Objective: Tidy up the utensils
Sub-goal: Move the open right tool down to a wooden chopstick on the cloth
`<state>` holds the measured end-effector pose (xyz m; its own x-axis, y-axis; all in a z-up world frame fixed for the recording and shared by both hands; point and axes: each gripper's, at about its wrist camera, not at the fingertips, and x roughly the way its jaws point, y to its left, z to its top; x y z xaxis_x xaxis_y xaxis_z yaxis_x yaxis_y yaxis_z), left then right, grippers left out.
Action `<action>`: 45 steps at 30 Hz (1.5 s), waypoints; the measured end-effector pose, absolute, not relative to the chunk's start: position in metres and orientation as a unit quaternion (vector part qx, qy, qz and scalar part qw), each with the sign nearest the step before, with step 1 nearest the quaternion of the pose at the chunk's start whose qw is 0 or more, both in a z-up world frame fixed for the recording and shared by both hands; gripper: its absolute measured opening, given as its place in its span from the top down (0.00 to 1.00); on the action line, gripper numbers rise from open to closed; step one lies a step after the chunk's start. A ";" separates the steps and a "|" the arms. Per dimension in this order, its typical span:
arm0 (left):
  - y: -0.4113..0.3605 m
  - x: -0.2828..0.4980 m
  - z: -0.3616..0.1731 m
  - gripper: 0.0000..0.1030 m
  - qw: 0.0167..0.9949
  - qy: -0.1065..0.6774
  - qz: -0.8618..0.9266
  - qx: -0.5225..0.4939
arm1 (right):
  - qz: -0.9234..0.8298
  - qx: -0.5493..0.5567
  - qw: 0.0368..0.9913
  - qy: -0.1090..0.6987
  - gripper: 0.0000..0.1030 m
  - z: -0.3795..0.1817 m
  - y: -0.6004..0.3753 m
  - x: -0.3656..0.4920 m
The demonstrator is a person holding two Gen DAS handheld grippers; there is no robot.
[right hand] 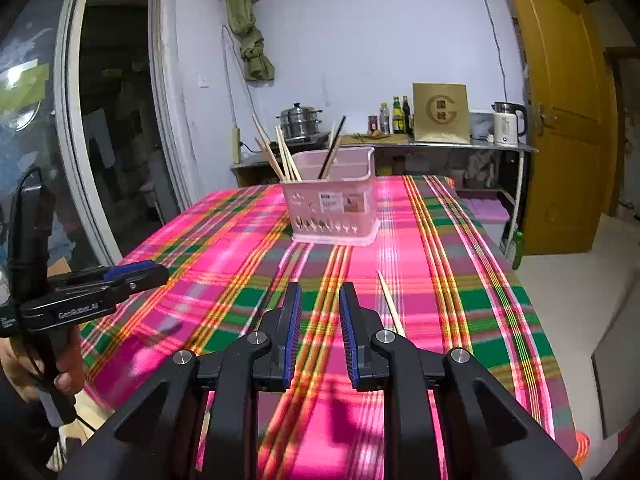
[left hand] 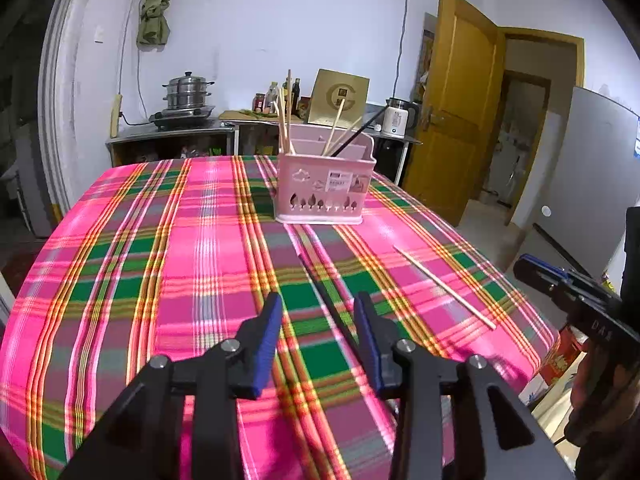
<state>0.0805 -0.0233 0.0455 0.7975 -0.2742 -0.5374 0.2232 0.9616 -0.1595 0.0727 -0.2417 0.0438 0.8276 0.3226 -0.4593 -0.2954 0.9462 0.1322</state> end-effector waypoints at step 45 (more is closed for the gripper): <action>-0.058 0.227 -0.013 0.50 0.882 0.455 -0.095 -0.069 | 0.165 -0.056 0.895 0.410 0.81 -0.008 -0.245 0.223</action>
